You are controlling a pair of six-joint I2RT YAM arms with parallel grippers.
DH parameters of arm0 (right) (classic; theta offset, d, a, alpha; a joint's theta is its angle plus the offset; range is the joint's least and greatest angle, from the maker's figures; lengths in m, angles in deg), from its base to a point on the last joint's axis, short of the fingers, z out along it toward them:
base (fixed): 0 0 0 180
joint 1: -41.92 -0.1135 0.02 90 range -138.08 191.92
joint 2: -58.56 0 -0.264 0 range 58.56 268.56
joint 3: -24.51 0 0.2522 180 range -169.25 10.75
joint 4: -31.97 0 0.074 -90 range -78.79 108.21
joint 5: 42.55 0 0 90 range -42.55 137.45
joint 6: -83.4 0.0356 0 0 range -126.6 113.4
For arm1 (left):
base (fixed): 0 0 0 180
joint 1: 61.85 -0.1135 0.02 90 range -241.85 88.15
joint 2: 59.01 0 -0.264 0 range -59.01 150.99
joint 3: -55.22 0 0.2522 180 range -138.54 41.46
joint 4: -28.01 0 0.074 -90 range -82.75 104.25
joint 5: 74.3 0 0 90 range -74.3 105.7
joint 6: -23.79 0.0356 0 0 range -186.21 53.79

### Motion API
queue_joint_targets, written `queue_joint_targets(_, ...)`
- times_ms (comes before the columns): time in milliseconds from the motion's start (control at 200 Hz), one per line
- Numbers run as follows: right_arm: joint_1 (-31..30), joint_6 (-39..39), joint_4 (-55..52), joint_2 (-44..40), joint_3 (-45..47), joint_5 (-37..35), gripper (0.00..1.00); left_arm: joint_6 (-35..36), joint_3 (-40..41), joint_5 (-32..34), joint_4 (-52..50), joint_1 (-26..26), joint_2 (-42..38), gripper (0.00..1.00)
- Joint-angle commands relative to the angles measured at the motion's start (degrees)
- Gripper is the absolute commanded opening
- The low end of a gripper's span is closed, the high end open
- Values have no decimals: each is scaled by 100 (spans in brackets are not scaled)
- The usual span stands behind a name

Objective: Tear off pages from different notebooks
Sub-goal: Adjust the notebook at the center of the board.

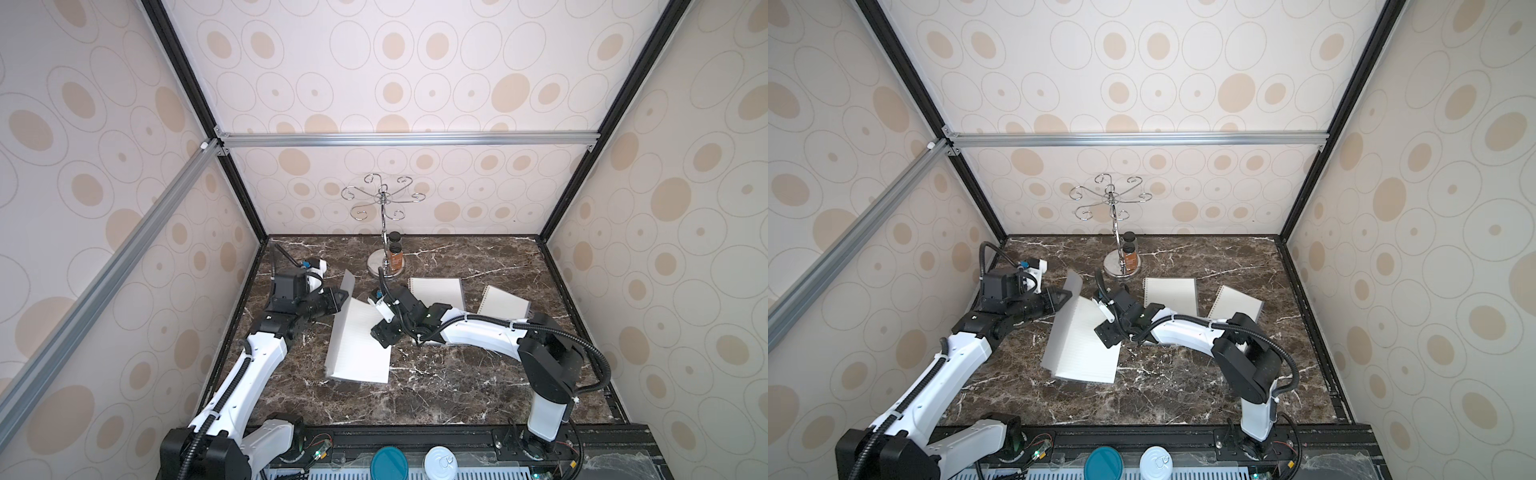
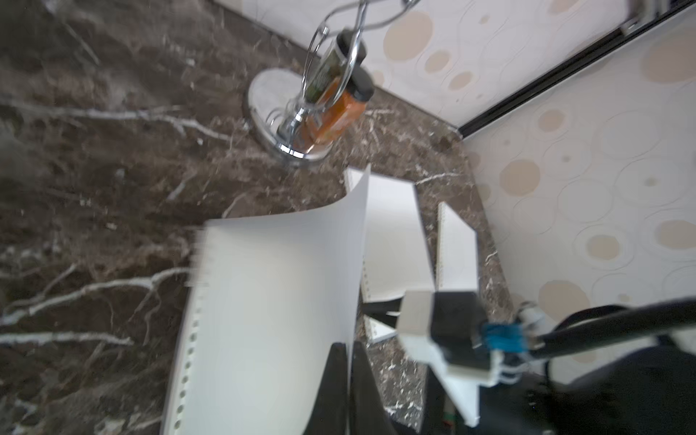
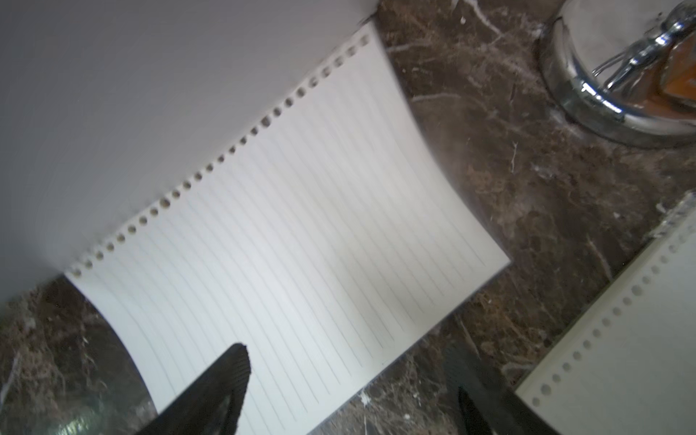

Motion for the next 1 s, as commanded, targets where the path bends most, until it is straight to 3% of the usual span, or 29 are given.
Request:
queue_joint_targets(0, -51, 65, 289, -115, 14, 16, 100, -206, -645, 11, 255, 11, -80, 0)
queue_joint_targets(160, -55, 497, -123, 404, -293, -571, 100, -221, -187, 348, 95, -3, -35, 0)
queue_joint_targets(240, -62, 615, -127, 567, -305, -765, 100, -267, 95, 898, -136, -16, -76, 0)
queue_joint_targets(520, -113, 782, 471, 460, 25, -152, 100, -607, 637, 1668, -657, -18, -1209, 0)
queue_joint_targets(770, -695, 788, 118, 983, -511, -324, 100, -311, 1608, 1660, -572, -65, -1415, 0)
queue_joint_targets(900, -836, 983, -158, 1368, -722, -645, 100, -559, 2041, 1607, -406, -85, -1602, 0)
queue_joint_targets(995, -928, 1106, -414, 1625, -853, -1062, 100, -682, 2021, 2014, -526, -102, -1698, 0)
